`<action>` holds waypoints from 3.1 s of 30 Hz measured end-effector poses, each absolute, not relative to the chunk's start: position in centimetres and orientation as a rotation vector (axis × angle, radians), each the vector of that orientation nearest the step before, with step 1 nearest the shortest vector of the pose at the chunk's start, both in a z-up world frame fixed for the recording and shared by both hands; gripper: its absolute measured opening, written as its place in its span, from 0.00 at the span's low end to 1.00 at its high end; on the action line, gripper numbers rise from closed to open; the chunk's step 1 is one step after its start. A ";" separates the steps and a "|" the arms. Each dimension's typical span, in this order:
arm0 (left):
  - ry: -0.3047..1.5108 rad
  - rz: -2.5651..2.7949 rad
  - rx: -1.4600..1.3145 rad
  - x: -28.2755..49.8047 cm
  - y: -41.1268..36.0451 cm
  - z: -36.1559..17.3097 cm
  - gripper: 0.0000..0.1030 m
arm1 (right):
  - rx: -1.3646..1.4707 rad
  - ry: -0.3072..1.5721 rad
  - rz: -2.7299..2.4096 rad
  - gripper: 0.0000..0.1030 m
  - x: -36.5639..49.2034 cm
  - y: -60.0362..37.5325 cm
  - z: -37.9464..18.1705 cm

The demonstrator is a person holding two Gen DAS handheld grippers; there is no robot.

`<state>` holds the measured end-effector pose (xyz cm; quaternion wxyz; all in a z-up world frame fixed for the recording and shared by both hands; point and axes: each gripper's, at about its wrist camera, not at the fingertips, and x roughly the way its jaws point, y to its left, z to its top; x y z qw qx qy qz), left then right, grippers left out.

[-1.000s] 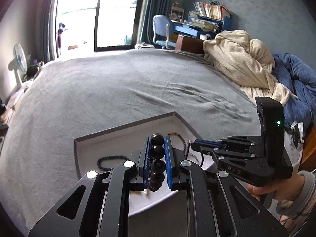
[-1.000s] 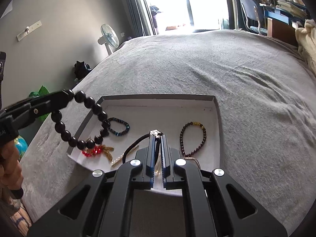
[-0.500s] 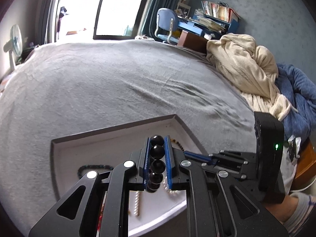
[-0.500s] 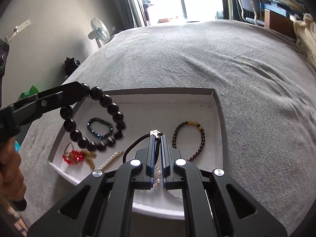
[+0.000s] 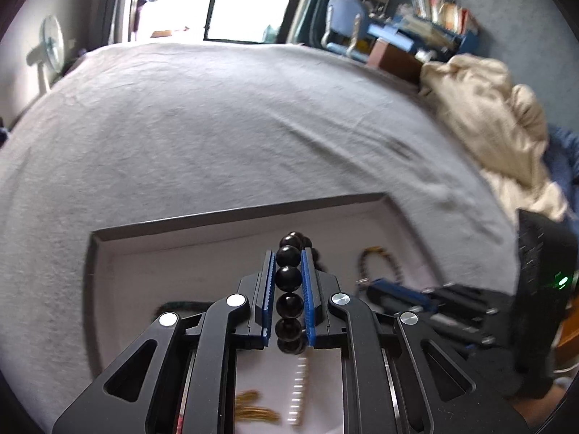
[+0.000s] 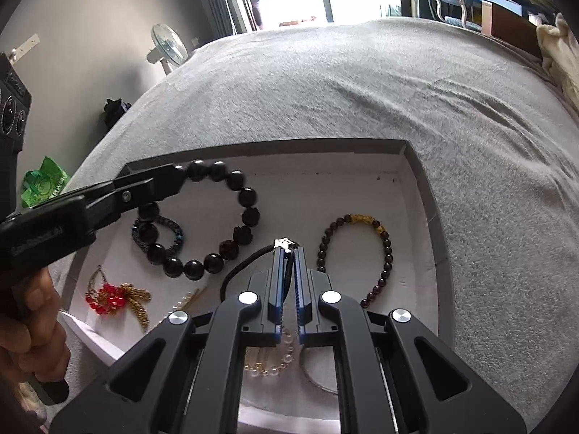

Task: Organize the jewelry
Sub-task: 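Carry the bead bracelet and hair tie into the tray and open both tools, then close the left tool on the pink cord bracelet and lift it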

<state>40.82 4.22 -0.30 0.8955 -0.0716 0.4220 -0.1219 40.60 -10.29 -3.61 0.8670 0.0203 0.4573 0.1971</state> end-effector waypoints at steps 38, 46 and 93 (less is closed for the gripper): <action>0.840 -0.302 0.062 23.6 -1.5 2.4 0.68 | 0.049 0.872 0.384 0.38 29.6 -17.7 2.1; 0.882 -0.389 0.122 19.4 -5.0 0.0 0.68 | 0.058 0.845 0.364 0.45 26.6 -19.6 3.2; 0.940 -0.359 0.025 18.9 0.3 0.2 0.05 | -0.071 0.963 0.440 0.68 21.2 -18.4 -1.9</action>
